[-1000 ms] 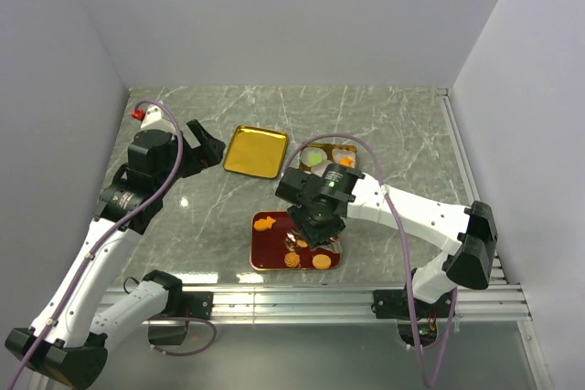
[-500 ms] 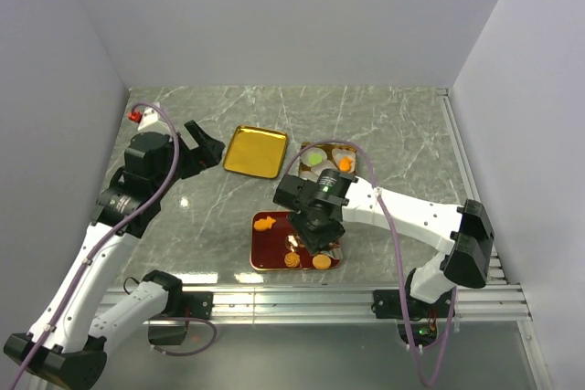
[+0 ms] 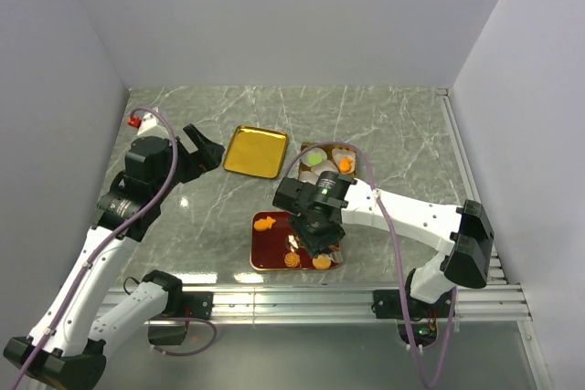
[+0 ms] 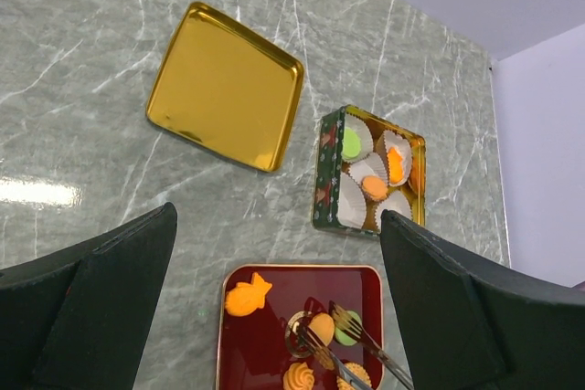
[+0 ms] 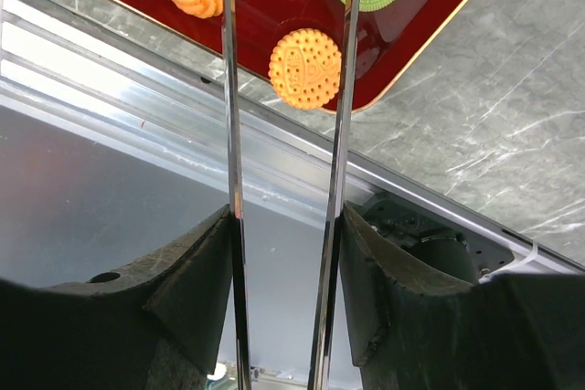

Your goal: Pack the cookies

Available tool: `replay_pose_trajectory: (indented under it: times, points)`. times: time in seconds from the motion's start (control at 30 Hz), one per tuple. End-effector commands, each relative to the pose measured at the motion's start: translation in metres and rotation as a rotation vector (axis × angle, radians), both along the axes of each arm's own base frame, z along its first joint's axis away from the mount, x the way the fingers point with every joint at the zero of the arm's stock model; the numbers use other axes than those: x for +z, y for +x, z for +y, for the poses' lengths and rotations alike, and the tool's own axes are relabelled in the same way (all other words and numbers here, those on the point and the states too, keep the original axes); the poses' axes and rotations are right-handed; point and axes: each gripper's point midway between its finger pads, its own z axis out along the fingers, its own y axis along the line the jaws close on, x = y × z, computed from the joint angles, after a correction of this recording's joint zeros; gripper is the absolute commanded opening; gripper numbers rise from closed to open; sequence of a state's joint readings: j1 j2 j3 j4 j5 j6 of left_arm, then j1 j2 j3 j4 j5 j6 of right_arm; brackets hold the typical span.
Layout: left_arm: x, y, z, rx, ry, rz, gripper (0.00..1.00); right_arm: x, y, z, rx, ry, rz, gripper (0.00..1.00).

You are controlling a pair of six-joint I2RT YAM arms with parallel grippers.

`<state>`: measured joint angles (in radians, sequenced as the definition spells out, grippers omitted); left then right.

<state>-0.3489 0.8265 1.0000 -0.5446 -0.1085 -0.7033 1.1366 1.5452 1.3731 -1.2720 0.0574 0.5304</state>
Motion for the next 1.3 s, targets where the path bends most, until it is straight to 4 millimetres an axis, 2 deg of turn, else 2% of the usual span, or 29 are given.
replay_pose_trajectory:
  times: [0.0,0.33,0.47,0.57,0.6,0.67,0.7,0.83,0.93,1.0,1.1,1.27]
  points:
    - [0.007,-0.003,-0.003,-0.004,-0.035,-0.022,0.99,0.005,-0.006,-0.003,0.015,0.01,0.006,0.53]
    - [0.003,-0.009,0.0,0.011,-0.055,-0.012,0.99,0.0,-0.009,-0.007,0.034,-0.022,0.019,0.43]
    - [0.004,-0.011,0.002,0.019,-0.06,-0.012,0.99,0.006,0.0,-0.008,0.025,-0.05,-0.024,0.42]
    - [0.004,-0.011,0.003,0.027,-0.064,-0.012,0.99,0.021,0.014,-0.002,0.015,-0.052,-0.082,0.42]
    - [0.004,-0.011,0.003,0.027,-0.064,-0.013,0.99,0.034,0.021,0.008,0.017,-0.017,-0.109,0.42]
    - [0.006,-0.011,0.003,0.029,-0.067,-0.016,1.0,0.042,0.029,0.012,0.007,-0.017,-0.126,0.42]
    - [0.007,-0.011,0.003,0.031,-0.069,-0.017,0.99,0.056,0.035,0.021,0.003,0.021,-0.146,0.42]
    - [0.009,-0.011,0.003,0.036,-0.074,-0.021,0.99,0.079,0.057,0.031,-0.03,0.069,-0.191,0.42]
    - [0.008,-0.011,0.003,0.036,-0.076,-0.022,0.99,0.093,0.076,0.028,-0.087,0.113,-0.211,0.42]
    - [0.008,-0.01,0.003,0.037,-0.078,-0.02,0.99,0.099,0.092,0.02,-0.144,0.128,-0.222,0.42]
    - [0.008,-0.009,0.003,0.039,-0.08,-0.024,0.99,0.104,0.113,0.01,-0.197,0.138,-0.239,0.42]
    - [0.008,-0.005,-0.001,0.029,-0.082,-0.021,1.0,0.103,0.134,0.001,-0.246,0.13,-0.245,0.41]
